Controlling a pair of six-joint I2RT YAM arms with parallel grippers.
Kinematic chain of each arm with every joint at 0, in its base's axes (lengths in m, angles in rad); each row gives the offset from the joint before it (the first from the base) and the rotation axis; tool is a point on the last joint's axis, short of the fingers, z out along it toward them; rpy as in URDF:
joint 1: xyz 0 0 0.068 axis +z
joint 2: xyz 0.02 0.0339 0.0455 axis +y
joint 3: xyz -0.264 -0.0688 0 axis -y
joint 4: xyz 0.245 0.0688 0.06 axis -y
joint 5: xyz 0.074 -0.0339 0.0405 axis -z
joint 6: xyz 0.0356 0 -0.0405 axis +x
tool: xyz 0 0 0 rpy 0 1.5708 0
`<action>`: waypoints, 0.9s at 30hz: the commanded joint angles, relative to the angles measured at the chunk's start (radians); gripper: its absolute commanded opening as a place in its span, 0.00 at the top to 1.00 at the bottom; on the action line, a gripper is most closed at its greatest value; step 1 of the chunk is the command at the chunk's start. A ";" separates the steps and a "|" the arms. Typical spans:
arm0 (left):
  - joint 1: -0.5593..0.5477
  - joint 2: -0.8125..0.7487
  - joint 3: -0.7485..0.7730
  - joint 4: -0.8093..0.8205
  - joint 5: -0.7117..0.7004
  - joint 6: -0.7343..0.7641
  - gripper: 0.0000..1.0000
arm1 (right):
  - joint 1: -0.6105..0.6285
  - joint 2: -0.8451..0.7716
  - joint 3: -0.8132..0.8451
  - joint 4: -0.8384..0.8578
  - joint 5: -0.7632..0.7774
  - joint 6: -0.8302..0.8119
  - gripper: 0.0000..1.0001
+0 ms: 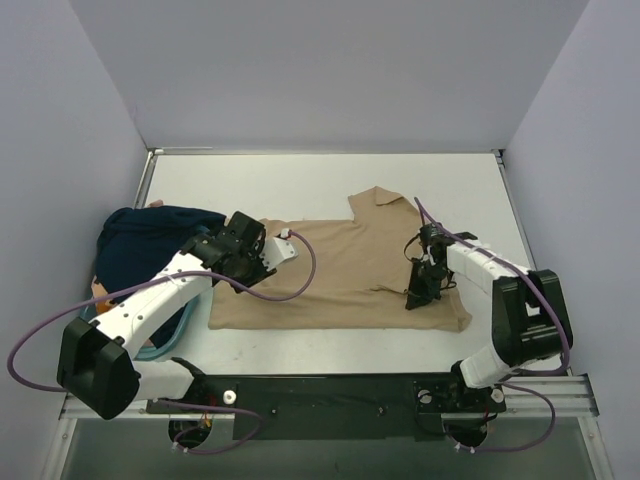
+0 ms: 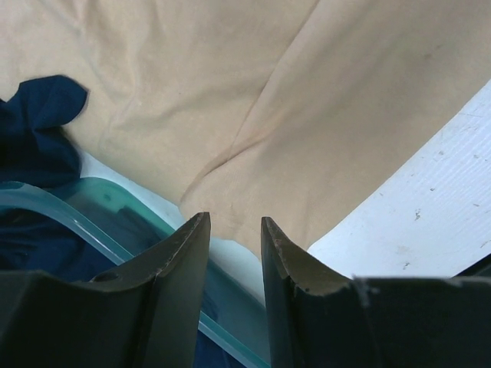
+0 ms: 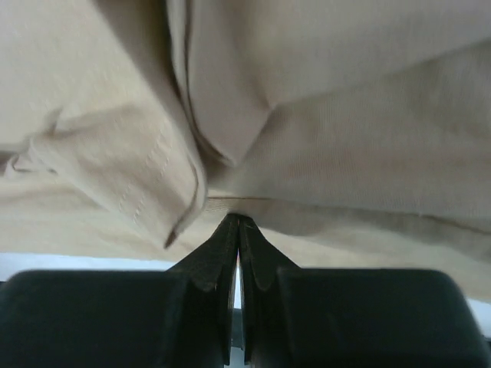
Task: Fold and stack the t-shirts
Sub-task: Fold the flattened tshirt in 1/3 of the way
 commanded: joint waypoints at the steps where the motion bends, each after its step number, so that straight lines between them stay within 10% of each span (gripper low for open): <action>1: 0.023 -0.039 -0.007 0.042 -0.013 -0.002 0.57 | 0.010 0.056 0.087 -0.011 0.042 0.005 1.00; 23: 0.118 -0.007 0.001 0.049 -0.005 0.046 0.57 | 0.154 0.437 0.690 -0.107 0.107 -0.148 1.00; 27: 0.118 0.007 0.010 0.056 0.035 0.038 0.57 | 0.149 0.292 0.630 -0.132 0.145 -0.279 0.83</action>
